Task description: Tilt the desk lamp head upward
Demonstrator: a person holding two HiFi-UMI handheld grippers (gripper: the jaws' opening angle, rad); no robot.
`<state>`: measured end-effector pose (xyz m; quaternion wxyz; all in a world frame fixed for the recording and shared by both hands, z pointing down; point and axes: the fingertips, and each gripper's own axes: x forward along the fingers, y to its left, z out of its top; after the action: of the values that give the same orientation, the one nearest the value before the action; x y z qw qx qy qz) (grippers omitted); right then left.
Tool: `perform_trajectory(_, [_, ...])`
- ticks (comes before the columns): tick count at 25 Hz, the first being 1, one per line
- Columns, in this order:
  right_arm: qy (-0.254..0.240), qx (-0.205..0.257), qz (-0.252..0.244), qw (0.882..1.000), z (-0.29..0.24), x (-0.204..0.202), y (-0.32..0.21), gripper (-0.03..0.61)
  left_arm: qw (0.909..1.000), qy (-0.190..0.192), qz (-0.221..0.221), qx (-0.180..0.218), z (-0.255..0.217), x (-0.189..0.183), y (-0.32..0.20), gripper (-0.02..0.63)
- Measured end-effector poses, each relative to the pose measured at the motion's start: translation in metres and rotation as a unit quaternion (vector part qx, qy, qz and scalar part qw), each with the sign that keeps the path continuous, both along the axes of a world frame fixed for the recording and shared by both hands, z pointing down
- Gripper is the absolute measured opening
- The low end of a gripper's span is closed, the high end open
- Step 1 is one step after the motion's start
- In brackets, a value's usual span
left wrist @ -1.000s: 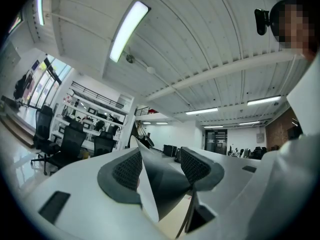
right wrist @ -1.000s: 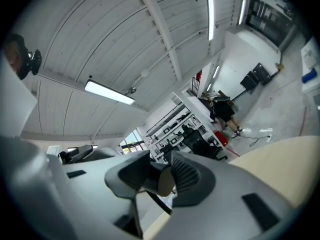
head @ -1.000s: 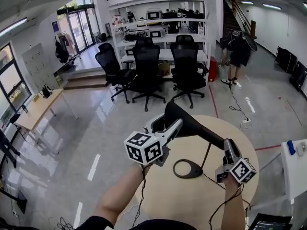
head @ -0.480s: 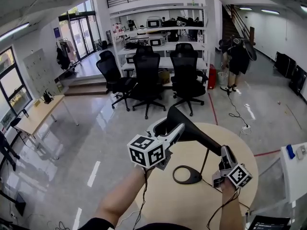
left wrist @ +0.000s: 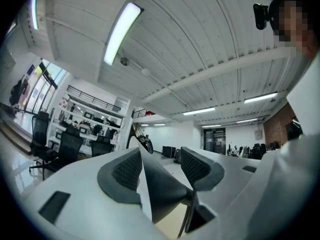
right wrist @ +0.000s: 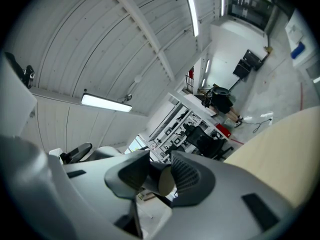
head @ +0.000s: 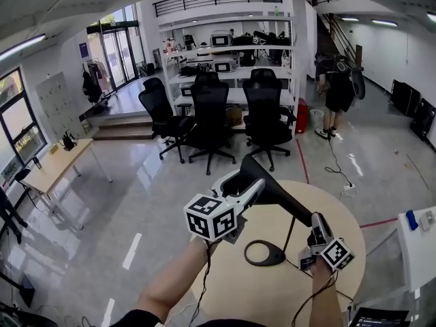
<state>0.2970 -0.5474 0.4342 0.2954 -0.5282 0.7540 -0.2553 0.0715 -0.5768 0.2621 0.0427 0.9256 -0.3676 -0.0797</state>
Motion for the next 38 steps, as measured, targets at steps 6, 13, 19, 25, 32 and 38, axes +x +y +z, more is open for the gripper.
perform_trajectory(6, [-0.024, 0.022, -0.016, 0.999, -0.009, -0.011, 0.005, 0.135, 1.0000, -0.002, 0.001, 0.002, -0.006, -0.002, 0.006, 0.250])
perform_trajectory(13, [-0.038, 0.044, -0.026, 0.998, -0.019, -0.020, 0.006, 0.135, 0.9999, -0.005, 0.001, 0.010, -0.014, -0.006, 0.010, 0.251])
perform_trajectory(19, [-0.047, 0.007, -0.002, 0.999, -0.005, -0.012, 0.007, 0.135, 0.9999, -0.009, 0.003, 0.011, -0.021, 0.000, 0.010, 0.251])
perform_trajectory(25, [-0.056, 0.013, -0.007, 0.998, -0.006, -0.013, 0.008, 0.135, 0.9999, -0.012, 0.000, 0.009, -0.022, 0.000, 0.011, 0.250])
perform_trajectory(32, [-0.048, 0.016, -0.009, 0.999, -0.008, -0.017, 0.008, 0.135, 0.9998, -0.014, -0.001, 0.012, -0.021, -0.004, 0.013, 0.250])
perform_trajectory(38, [-0.025, 0.007, -0.002, 1.000, -0.020, -0.023, -0.008, 0.135, 0.9998, -0.010, 0.001, 0.018, -0.032, -0.014, 0.005, 0.252])
